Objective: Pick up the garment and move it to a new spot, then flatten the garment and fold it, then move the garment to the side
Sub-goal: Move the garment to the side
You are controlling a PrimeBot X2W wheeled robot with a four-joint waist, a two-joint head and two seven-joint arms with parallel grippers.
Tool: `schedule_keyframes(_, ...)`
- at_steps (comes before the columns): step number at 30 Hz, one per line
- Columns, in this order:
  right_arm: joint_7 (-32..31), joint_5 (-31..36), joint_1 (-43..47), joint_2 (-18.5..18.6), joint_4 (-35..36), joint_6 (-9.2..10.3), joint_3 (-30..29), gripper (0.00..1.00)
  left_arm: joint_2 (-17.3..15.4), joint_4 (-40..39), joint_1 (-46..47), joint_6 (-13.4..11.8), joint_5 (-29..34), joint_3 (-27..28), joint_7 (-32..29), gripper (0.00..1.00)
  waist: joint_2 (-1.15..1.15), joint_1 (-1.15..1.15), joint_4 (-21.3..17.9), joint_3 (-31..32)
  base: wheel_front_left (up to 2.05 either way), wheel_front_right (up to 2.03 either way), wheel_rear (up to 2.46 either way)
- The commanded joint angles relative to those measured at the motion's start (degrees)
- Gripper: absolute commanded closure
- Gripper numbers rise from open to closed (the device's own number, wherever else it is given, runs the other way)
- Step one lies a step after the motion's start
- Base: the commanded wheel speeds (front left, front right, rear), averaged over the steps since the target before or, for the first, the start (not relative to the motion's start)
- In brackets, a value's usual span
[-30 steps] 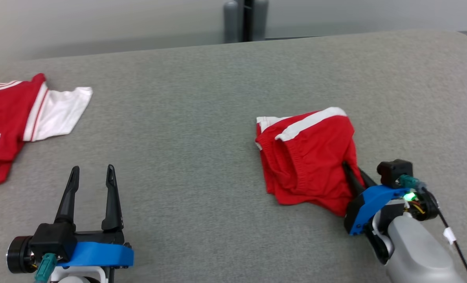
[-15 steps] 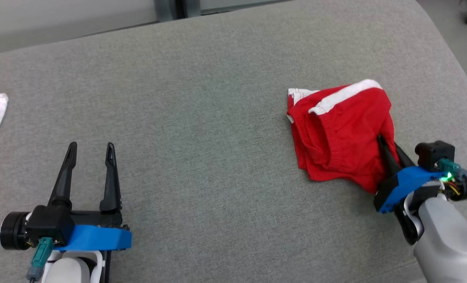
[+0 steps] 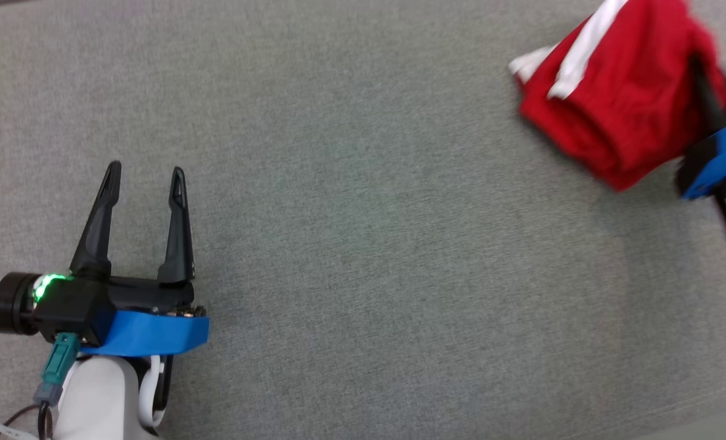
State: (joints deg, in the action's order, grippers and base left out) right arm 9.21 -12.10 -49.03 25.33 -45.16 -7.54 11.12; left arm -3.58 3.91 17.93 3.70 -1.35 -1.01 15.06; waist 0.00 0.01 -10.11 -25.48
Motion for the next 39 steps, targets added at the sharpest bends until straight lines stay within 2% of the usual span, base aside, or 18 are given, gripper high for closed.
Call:
schedule_keyframes(1,-0.2,-0.2,-1.6,1.4,0.1,0.10,-0.4,1.00,-0.4,-0.3,1.1,0.1,0.4,-0.2,0.2,0.00,0.00,-0.01,1.5,-2.5,0.00,0.00,0.00)
schedule_keyframes(8,-2.5,-1.1,-7.4,9.9,-2.6,0.09,-4.3,1.00,-0.8,-2.2,4.6,0.4,1.0,-1.3,0.2,0.00,0.00,-0.01,3.6,-8.4,0.00,0.00,0.00)
schedule_keyframes(12,-2.6,-1.5,-9.5,12.7,-5.0,0.10,-7.7,1.00,-1.0,-3.5,6.2,0.4,1.4,-1.9,0.2,0.00,0.00,-0.01,4.2,-10.6,0.00,0.00,0.00)
schedule_keyframes(15,-2.2,-1.3,-10.2,13.1,-6.9,0.10,-9.5,1.00,-1.2,-4.2,6.9,0.3,1.5,-2.0,0.2,0.00,0.00,-0.01,4.4,-11.4,0.00,0.00,0.00)
schedule_keyframes(16,-1.7,-1.0,-10.5,13.2,-7.4,0.10,-10.2,0.77,-1.3,-4.4,7.0,0.2,1.5,-2.0,0.2,0.00,0.00,-0.01,4.4,-11.6,0.00,0.00,0.00)
schedule_keyframes(17,-1.4,-0.6,-10.6,13.1,-7.9,0.10,-10.6,0.29,-1.3,-4.6,7.0,0.2,1.4,-2.1,0.2,0.00,0.00,-0.01,4.4,-11.6,0.00,0.00,0.00)
schedule_keyframes(18,-1.3,-0.5,-10.8,12.8,-8.7,0.10,-11.2,0.00,-1.4,-4.8,7.1,0.1,1.4,-2.1,0.2,0.00,0.00,-0.01,4.4,-11.6,0.00,0.00,0.00)
schedule_keyframes(23,2.4,2.7,-10.9,11.8,-10.1,0.10,-13.5,0.00,-1.7,-4.4,6.1,-0.4,1.0,-1.7,0.2,0.00,0.00,-0.01,4.2,-10.1,0.00,0.00,0.00)
schedule_keyframes(28,5.2,6.0,-8.9,8.5,-7.3,0.08,-14.8,0.00,-1.6,-3.4,4.0,-0.8,0.3,-1.2,0.2,0.00,0.00,-0.01,4.2,-6.2,0.00,0.00,0.00)
schedule_keyframes(34,6.0,8.4,-3.6,1.5,2.9,0.08,-14.2,0.00,-1.0,-1.7,0.7,-1.5,-0.9,-0.3,0.2,0.00,0.00,-0.01,5.1,0.1,0.00,0.00,0.00)
schedule_keyframes(39,5.9,9.1,4.6,-4.6,12.2,0.08,-12.4,0.00,-0.5,-0.3,-2.2,-1.7,-1.9,0.2,0.2,0.00,0.00,-0.01,6.6,5.1,0.00,0.00,0.00)
